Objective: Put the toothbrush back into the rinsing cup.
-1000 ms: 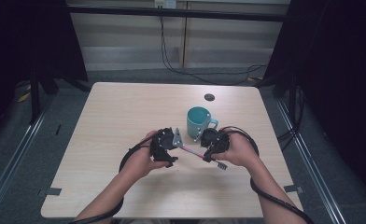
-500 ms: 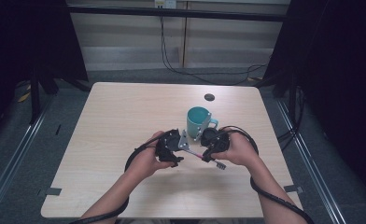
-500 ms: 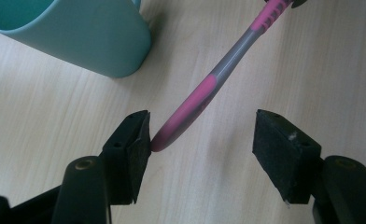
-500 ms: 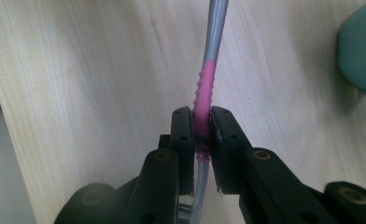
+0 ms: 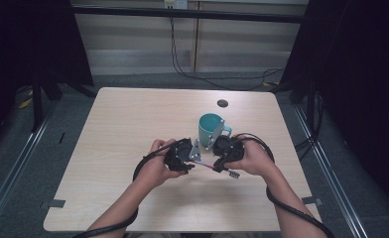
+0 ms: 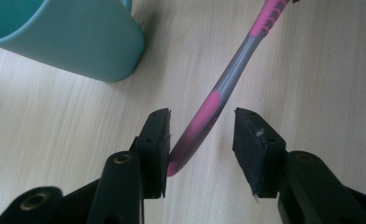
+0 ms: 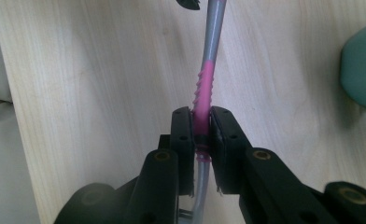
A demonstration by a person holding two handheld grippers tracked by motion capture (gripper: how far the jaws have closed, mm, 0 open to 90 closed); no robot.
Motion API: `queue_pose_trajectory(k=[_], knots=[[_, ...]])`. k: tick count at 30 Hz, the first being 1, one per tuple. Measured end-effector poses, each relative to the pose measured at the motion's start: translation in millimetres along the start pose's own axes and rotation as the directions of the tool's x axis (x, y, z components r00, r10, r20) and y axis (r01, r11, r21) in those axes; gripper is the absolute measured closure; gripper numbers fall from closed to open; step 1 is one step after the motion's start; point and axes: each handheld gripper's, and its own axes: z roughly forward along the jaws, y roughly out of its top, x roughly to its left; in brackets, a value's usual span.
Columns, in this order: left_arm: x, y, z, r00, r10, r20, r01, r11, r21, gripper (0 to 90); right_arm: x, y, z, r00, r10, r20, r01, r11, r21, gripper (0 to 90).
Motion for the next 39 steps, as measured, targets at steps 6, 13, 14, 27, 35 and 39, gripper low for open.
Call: queue_pose_trajectory(k=[6,13,14,27,35,39], knots=[[-3.9,1.6,1.1,1.0,0.001,0.003,-0.001,0.9999,0.013,68.7,2.2,7.7,-0.2,0.9988,-0.047,-0.008,0.047,0.999,-0.002,80.9],[-6.8,0.2,2.5,0.997,0.007,0.077,-0.01,0.9993,0.037,77.2,1.8,6.7,-5.0,0.9992,-0.04,0.006,0.04,0.998,-0.045,78.4],[-7.8,0.6,3.1,0.9964,0.016,0.083,-0.02,0.9986,0.049,79.1,1.5,6.7,-6.6,0.9993,-0.03,0.022,0.031,0.998,-0.056,77.3],[4.1,-12.3,-3.8,0.9817,-0.159,0.104,0.152,0.9856,0.073,81.5,-9.2,1.1,-29.2,0.9856,0.108,0.13,-0.077,0.971,-0.227,38.5],[10.0,-21.5,-4.1,0.9675,-0.228,0.11,0.215,0.9701,0.112,81.5,-15.1,-10.8,-40.6,0.9753,0.175,0.135,-0.134,0.953,-0.271,33.6],[13.1,-26.2,-6.5,0.959,-0.26,0.113,0.247,0.9618,0.119,81.5,-17.6,-19.5,-43.0,0.9702,0.205,0.128,-0.162,0.944,-0.286,31.1]])
